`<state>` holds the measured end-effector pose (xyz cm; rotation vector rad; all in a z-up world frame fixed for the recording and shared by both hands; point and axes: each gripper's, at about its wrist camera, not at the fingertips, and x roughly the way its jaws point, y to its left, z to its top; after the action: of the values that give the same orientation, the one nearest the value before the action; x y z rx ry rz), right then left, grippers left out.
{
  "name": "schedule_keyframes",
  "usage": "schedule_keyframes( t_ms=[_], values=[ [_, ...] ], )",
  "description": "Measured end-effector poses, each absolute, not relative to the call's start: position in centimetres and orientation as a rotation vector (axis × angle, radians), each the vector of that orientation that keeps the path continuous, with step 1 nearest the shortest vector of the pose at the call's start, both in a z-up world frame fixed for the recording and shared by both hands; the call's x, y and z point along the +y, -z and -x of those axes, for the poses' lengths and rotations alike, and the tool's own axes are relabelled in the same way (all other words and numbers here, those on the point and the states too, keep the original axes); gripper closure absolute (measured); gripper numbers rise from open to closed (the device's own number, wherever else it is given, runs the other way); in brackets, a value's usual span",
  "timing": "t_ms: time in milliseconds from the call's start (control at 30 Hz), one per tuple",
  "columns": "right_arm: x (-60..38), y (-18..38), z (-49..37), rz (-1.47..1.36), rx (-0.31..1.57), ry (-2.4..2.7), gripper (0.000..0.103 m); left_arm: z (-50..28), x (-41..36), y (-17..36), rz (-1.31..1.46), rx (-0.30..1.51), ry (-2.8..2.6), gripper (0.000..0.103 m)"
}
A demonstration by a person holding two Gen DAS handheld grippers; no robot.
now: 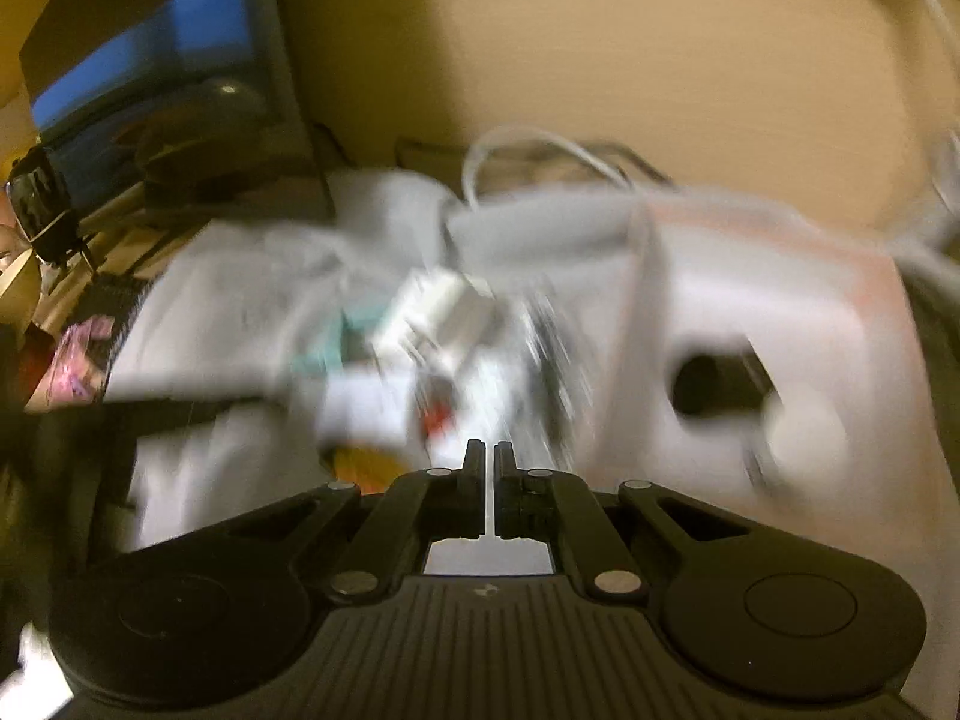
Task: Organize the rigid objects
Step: 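Grasp the white power adapter with the right tool while the left tool grasps the yellow bottle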
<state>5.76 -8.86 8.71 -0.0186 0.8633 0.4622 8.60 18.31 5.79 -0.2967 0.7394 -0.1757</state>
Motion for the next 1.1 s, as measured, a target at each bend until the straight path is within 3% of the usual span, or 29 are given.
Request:
schedule_keyframes(
  t_ms=[100, 133, 200, 233, 267, 500, 800, 867, 933, 1000, 1033, 1100],
  values=[
    [-10.7, -6.8, -2.6, 0.086, 0.858, -0.395, 0.098, -11.9, 18.1, -4.3, 0.297, 0.784, 0.168, 0.084],
    [-11.1, -6.2, -2.0, 0.098, 0.859, -0.384, 0.093, -12.5, 18.2, -3.9, 0.312, 0.796, 0.179, 0.083],
    [-11.6, -5.3, -0.9, 0.116, 0.847, -0.39, 0.075, -13.3, 18.2, -2.9, 0.35, 0.833, 0.208, 0.083],
    [-11.8, -5.0, -0.3, 0.126, 0.829, -0.393, 0.058, -13.1, 18.2, -2.5, 0.361, 0.839, 0.242, 0.083],
    [-11.7, -4.7, -0.2, 0.135, 0.811, -0.393, 0.049, -12.8, 18.1, -2.3, 0.352, 0.826, 0.273, 0.082],
    [-7.9, -5.6, -1.4, 0.137, 0.711, -0.559, 0.047, -7.3, 16.6, -2.2, 0.287, 0.897, 0.388, 0.081],
    [0.8, -5.0, -8.0, 0.23, 0.623, -0.5, 0.046, 0.2, 15.6, -2.1, 0.236, 0.857, 0.385, 0.073],
    [2.3, -4.2, -9.8, 0.288, 0.633, -0.487, 0.038, 0.5, 16.0, -1.9, 0.27, 0.858, 0.366, 0.072],
    [3.1, -3.2, -11.7, 0.313, 0.683, -0.482, 0.038, 0.5, 15.9, -2.0, 0.284, 0.861, 0.351, 0.071],
    [2.7, -3.0, -12.3, 0.276, 0.735, -0.495, 0.044, 0.6, 15.8, -2.0, 0.29, 0.867, 0.354, 0.071],
    [2.3, -3.1, -12.3, 0.239, 0.757, -0.503, 0.052, 0.6, 15.7, -2.1, 0.288, 0.872, 0.354, 0.071],
    [1.3, -3.5, -11.7, 0.188, 0.796, -0.528, 0.053, 0.8, 15.4, -2.2, 0.279, 0.878, 0.356, 0.071]
  ],
)
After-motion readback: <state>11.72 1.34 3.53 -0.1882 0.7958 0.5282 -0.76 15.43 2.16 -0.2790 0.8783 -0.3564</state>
